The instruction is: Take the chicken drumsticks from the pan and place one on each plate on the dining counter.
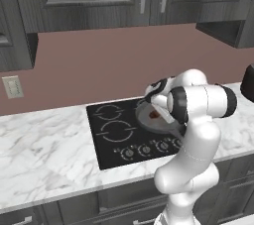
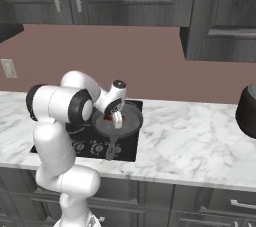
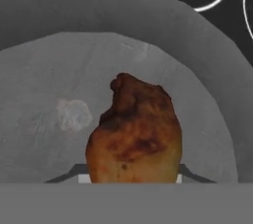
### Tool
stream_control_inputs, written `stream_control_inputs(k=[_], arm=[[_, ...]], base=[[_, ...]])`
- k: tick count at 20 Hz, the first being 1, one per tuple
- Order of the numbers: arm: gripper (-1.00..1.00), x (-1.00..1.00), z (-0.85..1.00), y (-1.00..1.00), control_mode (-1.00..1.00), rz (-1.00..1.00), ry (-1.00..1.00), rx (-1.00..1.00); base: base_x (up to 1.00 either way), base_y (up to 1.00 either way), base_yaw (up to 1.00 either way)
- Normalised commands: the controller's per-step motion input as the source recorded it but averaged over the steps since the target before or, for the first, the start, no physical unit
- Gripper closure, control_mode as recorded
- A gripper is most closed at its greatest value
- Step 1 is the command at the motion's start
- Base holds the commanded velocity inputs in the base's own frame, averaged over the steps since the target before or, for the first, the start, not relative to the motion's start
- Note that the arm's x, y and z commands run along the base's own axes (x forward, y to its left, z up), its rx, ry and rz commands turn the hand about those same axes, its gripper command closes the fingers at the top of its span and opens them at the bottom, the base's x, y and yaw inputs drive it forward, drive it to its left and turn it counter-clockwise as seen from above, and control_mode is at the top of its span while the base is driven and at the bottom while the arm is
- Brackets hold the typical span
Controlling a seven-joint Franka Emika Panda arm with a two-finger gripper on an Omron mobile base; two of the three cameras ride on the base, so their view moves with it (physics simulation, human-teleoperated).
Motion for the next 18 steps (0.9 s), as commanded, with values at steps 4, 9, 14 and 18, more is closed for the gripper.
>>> stream_control_inputs(k=[4,9,14,18], arm=[[1.00,-0.14,1.00,-0.32,-1.00,0.00,0.20,0.11],[1.00,-0.84,1.00,-0.27,-1.00,0.00,0.13,0.02],[1.00,-1.00,0.69,-0.25,-1.00,0.00,0.01,-0.05],[1.00,-1.00,0.24,-0.13,-1.00,0.00,-0.02,-0.10]], base=[[0.00,0.00,0.00],[0.00,0.00,0.00],[0.00,0.00,0.00],[0.00,0.00,0.00]])
